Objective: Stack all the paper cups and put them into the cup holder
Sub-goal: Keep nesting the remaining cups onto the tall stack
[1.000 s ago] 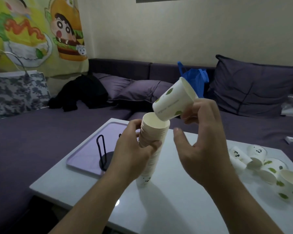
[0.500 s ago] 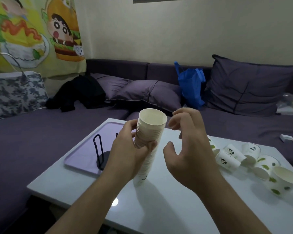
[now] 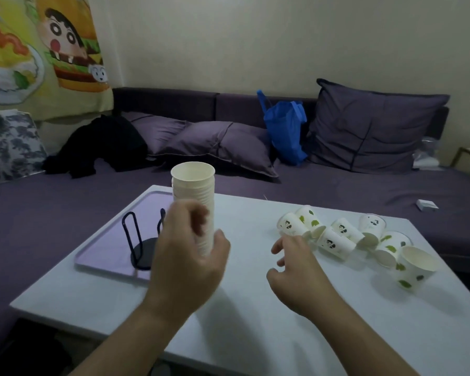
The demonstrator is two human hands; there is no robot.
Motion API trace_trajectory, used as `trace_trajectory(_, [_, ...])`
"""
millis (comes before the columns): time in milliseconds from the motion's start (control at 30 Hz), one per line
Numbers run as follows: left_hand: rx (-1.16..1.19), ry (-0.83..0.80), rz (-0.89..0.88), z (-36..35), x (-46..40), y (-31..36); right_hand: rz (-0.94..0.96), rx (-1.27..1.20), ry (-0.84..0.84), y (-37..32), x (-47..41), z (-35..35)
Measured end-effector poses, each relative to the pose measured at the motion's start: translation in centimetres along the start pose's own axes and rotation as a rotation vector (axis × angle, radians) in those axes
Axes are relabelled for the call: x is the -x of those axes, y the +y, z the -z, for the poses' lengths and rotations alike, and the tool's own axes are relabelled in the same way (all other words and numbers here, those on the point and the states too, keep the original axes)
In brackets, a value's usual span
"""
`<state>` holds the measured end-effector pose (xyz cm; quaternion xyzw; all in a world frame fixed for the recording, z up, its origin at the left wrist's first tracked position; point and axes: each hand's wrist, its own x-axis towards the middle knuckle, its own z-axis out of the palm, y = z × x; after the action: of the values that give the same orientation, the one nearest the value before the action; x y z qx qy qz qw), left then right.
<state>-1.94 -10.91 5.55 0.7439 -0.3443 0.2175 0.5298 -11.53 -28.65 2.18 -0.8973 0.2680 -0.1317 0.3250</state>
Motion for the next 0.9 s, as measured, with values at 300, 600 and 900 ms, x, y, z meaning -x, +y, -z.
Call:
trace_trajectory(300, [0.024,-0.542,0.399,-6.9,3.7,-1.5,-0.067,0.09,0.053,3.6,-2.1,0.0])
trace_trajectory(600, [0.164,-0.519,0.454,-11.9,3.3,-4.9,-0.079,0.375,0.149,6.3,-11.1,-1.8])
trace_trajectory(900, [0.188,-0.499,0.501,-13.2,2.1,-6.9,-0.139,0.66,0.111,6.4,-15.2,-3.2])
